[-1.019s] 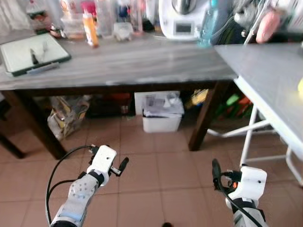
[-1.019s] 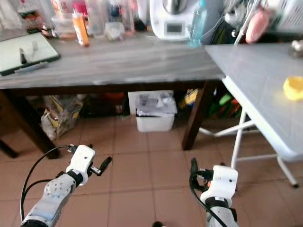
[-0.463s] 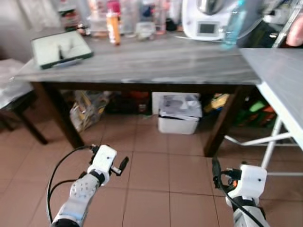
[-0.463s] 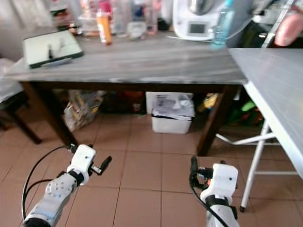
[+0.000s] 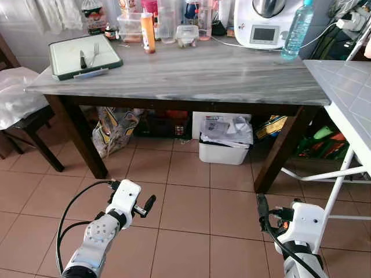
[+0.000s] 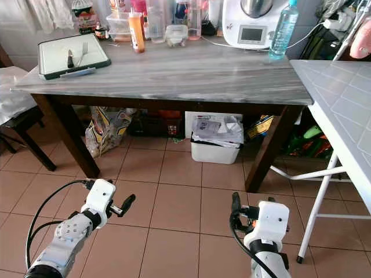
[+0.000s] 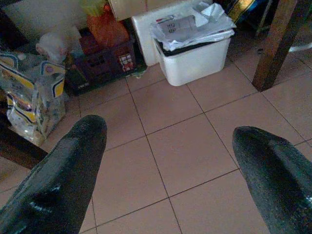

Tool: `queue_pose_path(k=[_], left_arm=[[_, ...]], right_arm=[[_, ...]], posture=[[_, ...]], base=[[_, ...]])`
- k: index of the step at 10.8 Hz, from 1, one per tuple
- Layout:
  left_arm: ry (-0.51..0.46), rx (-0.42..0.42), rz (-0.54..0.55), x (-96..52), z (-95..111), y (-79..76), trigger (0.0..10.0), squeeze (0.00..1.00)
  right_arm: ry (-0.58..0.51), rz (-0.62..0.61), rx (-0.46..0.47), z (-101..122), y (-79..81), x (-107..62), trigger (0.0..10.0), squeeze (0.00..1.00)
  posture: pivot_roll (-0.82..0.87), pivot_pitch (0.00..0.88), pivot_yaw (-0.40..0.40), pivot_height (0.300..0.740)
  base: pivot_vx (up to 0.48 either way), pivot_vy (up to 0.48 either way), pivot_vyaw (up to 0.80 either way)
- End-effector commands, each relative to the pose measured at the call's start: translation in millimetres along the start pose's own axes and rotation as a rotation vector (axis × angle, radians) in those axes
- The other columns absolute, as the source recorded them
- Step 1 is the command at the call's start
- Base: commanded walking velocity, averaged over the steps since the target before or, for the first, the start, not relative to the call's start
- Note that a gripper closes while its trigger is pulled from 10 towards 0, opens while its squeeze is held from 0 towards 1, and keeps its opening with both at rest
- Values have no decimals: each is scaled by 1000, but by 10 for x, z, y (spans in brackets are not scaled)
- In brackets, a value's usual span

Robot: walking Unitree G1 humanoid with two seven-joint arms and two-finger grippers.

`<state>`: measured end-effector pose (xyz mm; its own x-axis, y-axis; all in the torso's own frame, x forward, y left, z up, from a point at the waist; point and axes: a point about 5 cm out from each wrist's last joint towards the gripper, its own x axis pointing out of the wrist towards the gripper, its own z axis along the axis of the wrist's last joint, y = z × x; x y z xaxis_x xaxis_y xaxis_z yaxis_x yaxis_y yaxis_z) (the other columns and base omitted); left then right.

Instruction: Setting the table

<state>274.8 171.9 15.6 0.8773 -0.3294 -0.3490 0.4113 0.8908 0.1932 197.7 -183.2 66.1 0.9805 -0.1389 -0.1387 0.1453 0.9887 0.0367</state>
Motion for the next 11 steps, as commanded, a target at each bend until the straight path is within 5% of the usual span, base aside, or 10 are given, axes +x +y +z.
queue_pose_path(k=[1, 5, 11], left_arm=[[-1, 3, 6, -1, 3, 39, 10000, 0], [-225, 3, -10, 30, 609, 14, 10000, 0], [-284, -39, 12, -86, 819, 22, 10000, 0]], right_arm=[[-3, -5, 3, 7, -5, -15, 10000, 0], [-104, 13, -65, 264, 25, -90, 10000, 0], [-157, -36, -119, 440, -38, -260, 10000, 0]], posture=[[84, 89, 26, 740], [76, 89, 12, 740], [61, 85, 11, 740]], base=[[0, -255, 0], [0, -141, 0], [0, -47, 0]])
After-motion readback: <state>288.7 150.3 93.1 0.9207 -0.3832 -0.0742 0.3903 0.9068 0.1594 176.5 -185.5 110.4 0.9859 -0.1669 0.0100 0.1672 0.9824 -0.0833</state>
